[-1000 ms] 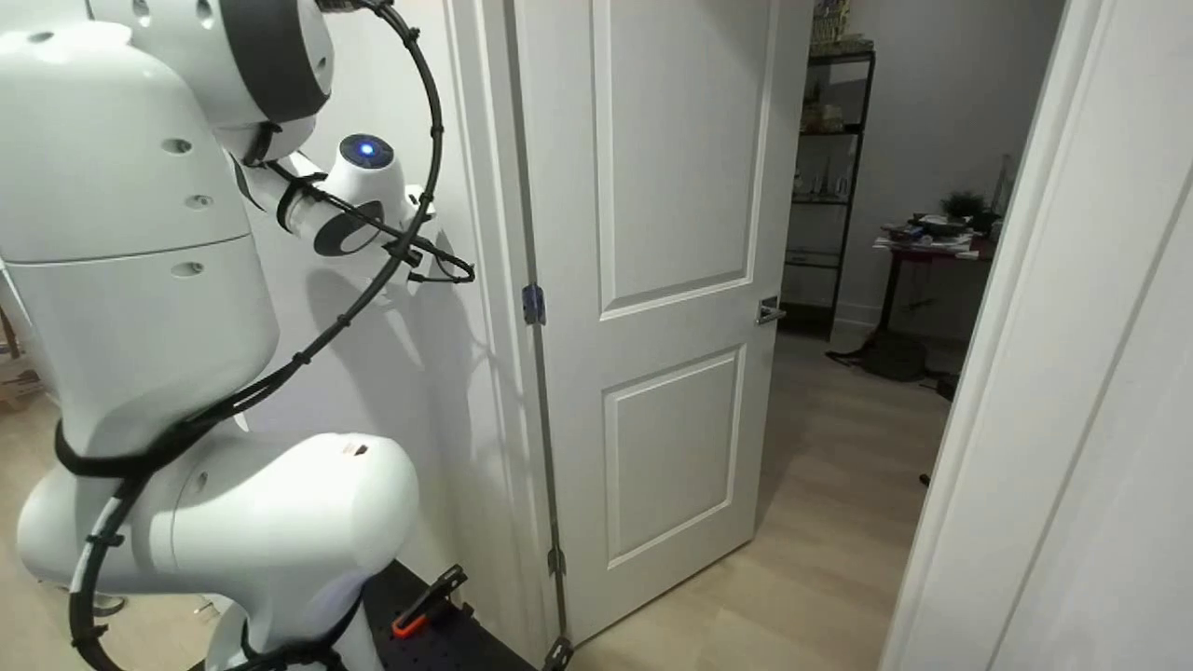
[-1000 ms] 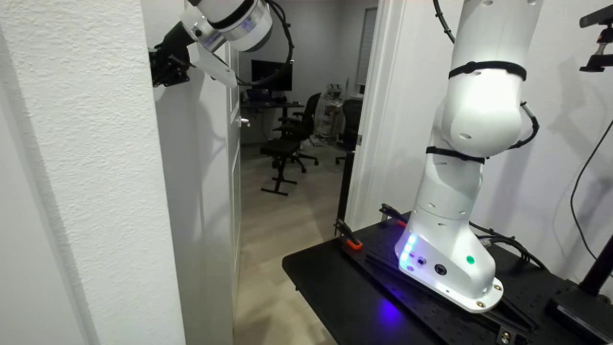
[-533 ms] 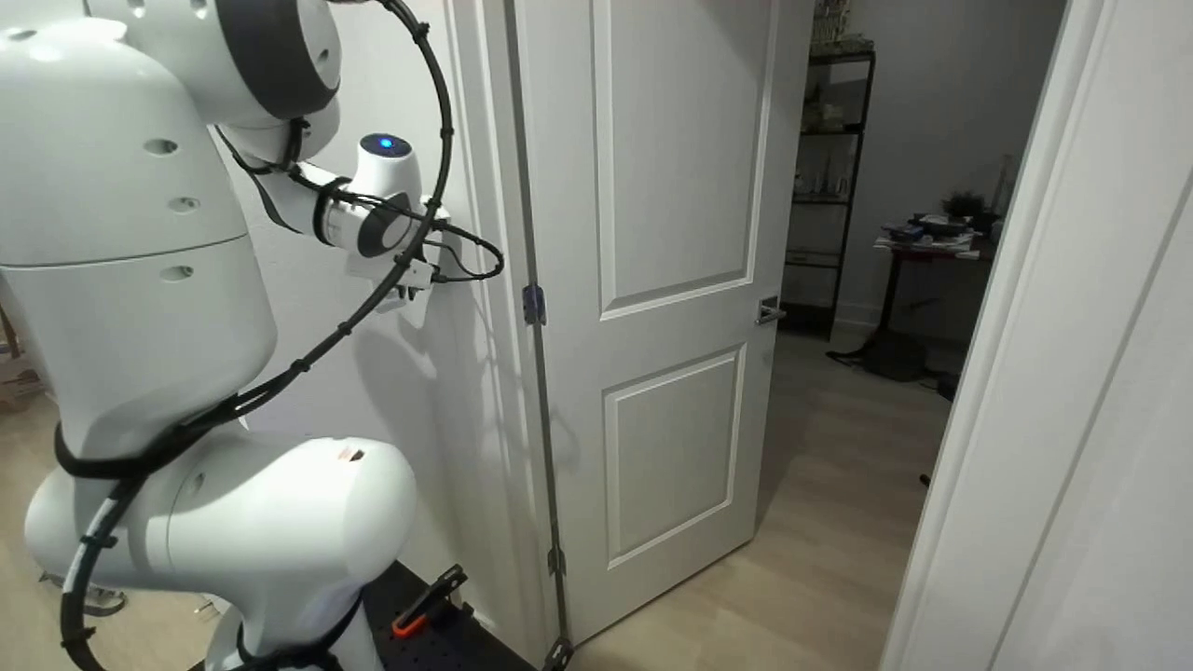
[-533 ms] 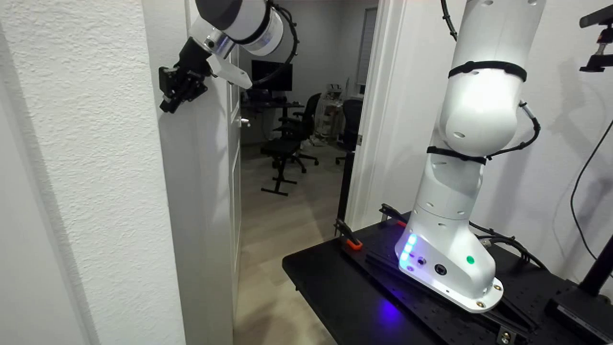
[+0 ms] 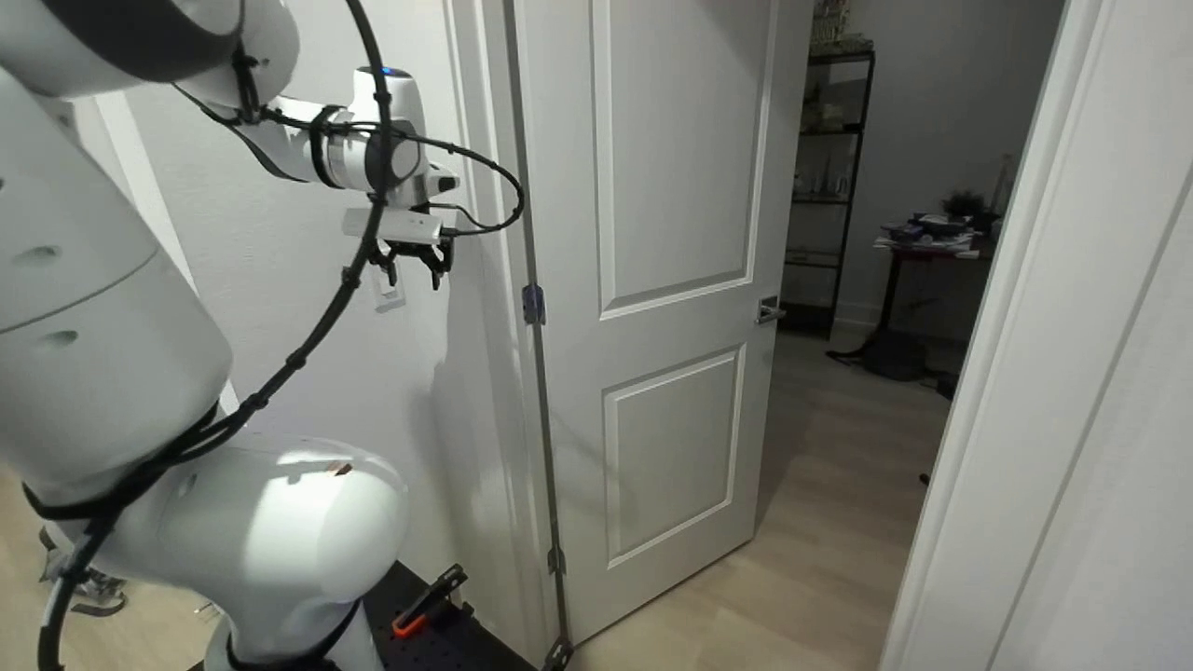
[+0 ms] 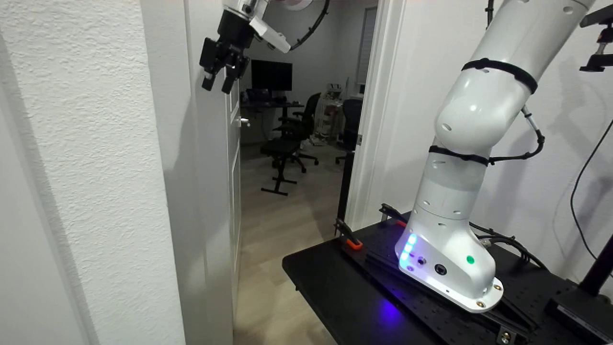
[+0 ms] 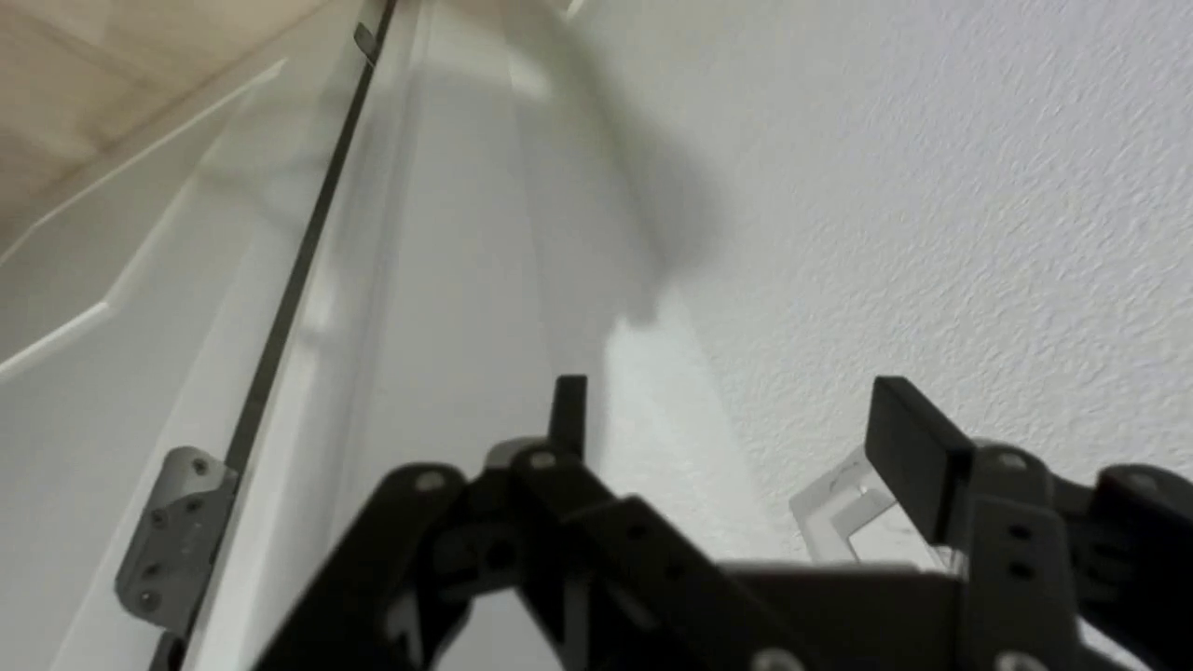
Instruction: Turn the light switch on and off four times
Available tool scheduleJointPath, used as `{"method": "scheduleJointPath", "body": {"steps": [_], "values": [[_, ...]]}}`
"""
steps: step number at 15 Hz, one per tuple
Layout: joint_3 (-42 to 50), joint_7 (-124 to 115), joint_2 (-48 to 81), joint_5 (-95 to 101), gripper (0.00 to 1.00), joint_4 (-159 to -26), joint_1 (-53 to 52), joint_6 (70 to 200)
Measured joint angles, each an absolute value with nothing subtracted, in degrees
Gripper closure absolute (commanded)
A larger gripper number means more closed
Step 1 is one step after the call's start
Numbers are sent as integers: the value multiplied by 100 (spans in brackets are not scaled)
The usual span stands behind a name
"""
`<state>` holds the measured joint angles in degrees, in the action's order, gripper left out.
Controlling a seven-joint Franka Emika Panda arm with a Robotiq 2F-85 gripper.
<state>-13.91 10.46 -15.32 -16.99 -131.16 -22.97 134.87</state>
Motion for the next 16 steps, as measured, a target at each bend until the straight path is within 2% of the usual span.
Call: {"method": "scheduleJointPath", "body": {"steps": [7,15,16], "values": [[-1171,1127,-3082,-1663,0,-13423,-2263,11564],[-851,1388,-3669,-1569,0,-13796,-2123,11213],[-851,1433,-3687,-1571,25,-13820,-2125,11231]]}}
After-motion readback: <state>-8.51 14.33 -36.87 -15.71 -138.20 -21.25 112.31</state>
